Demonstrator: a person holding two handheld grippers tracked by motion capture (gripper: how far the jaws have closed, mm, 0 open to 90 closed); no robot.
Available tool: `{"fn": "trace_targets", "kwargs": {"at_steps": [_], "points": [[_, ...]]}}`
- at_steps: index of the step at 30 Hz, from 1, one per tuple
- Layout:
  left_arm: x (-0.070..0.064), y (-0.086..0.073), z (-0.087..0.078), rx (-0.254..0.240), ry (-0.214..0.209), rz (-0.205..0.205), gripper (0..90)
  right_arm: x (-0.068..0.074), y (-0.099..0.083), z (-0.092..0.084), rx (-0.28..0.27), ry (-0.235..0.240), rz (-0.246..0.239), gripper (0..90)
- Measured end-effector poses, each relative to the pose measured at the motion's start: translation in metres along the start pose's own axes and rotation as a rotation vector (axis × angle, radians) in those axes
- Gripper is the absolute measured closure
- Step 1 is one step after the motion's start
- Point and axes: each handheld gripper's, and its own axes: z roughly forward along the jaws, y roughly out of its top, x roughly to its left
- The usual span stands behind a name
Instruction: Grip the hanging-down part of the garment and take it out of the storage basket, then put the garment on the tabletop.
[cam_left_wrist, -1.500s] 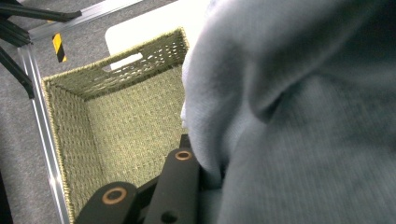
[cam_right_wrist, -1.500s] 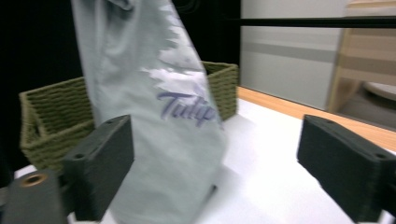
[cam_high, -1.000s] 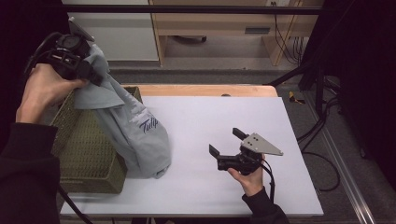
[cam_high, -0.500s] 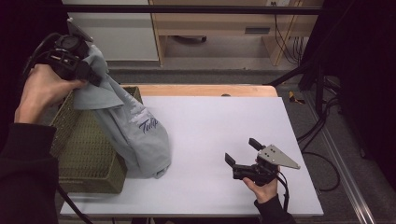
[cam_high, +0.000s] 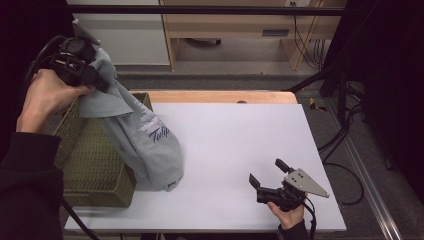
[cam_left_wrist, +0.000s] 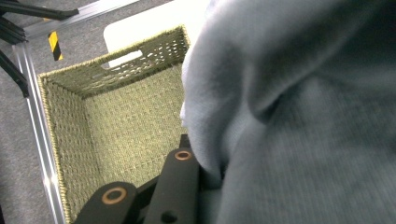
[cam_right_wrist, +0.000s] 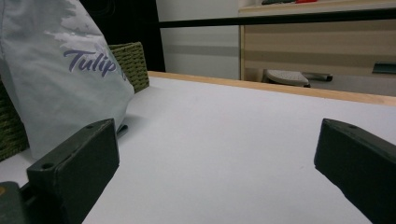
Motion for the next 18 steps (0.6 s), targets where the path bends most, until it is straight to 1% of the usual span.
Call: {"fn": "trace_targets", "kwargs": {"at_steps": [2, 6, 9, 11, 15, 18], "points": [[0.0, 0.0, 0.0, -0.001, 0.001, 0.001, 80.3, 0.0, 0.0, -0.001, -0.004, -0.003, -0.008, 0.1], [-0.001, 0.0, 0.0, -0.007, -0.004, -0.004, 80.3, -0.002, -0.003, -0.005, -0.002, -0.007, 0.004, 0.1], [-0.003, 0.001, 0.0, -0.006, -0.004, 0.002, 80.3, -0.004, -0.004, -0.006, 0.003, -0.004, 0.015, 0.1], [-0.005, 0.002, 0.0, -0.006, -0.002, 0.011, 80.3, -0.005, -0.004, -0.006, 0.003, -0.01, 0.013, 0.1], [-0.01, 0.003, 0.0, -0.008, -0.01, 0.02, 80.4, -0.004, -0.004, -0.007, 0.003, -0.008, 0.012, 0.1], [-0.015, 0.004, 0.0, -0.014, -0.025, 0.033, 80.9, -0.005, -0.003, -0.007, 0.005, -0.006, 0.011, 0.2]]}}
